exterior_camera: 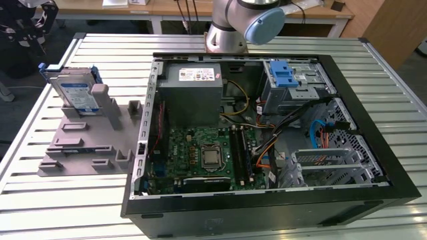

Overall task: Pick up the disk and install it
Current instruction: 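Pick up the disk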

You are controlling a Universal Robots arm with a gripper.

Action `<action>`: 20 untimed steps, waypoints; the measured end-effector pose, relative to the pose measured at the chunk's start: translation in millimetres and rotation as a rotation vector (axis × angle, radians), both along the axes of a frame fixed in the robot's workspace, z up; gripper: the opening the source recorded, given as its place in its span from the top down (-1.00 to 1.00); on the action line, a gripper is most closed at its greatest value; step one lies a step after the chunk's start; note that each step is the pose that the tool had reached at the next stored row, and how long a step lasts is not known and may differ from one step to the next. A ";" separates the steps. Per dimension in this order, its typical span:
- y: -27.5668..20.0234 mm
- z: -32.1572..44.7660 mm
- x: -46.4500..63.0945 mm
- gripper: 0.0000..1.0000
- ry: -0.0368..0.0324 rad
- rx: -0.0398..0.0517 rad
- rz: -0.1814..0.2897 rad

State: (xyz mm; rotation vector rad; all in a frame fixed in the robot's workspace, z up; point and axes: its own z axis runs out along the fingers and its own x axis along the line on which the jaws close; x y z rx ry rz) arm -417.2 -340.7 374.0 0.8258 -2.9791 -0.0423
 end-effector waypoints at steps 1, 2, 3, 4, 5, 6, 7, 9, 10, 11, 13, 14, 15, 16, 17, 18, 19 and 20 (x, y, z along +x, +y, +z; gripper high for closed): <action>0.0 0.0 0.0 0.79 0.0001 0.0000 0.009; 0.0 0.0 0.0 0.79 0.0001 0.0000 0.018; 0.0 0.0 0.0 0.79 0.0001 0.0000 0.027; 0.0 0.0 0.0 0.79 0.0001 0.0000 0.036; 0.0 0.0 0.0 0.79 0.0001 0.0000 0.044; 0.0 0.0 0.0 0.79 0.0001 0.0000 0.052; 0.0 0.0 0.0 0.79 0.0000 0.0000 0.059; 0.0 0.0 0.0 0.79 0.0000 0.0000 0.076; 0.0 0.0 0.0 0.79 0.0000 0.0000 0.085; 0.0 0.0 0.0 0.79 0.0000 0.0000 0.093; 0.0 0.0 0.0 0.79 0.0000 0.0000 0.109; 0.0 0.0 0.0 0.79 0.0001 0.0000 0.117; 0.0 0.0 0.0 0.79 0.0000 0.0000 0.124; 0.0 0.0 0.0 0.79 0.0001 0.0000 0.133; 0.0 0.0 0.0 0.79 0.0000 0.0000 0.141; 0.0 0.0 0.0 0.79 0.0000 0.0000 0.148; 0.0 0.0 0.0 0.79 0.0000 0.0000 0.155; 0.0 0.0 0.0 0.79 0.0000 0.0000 0.162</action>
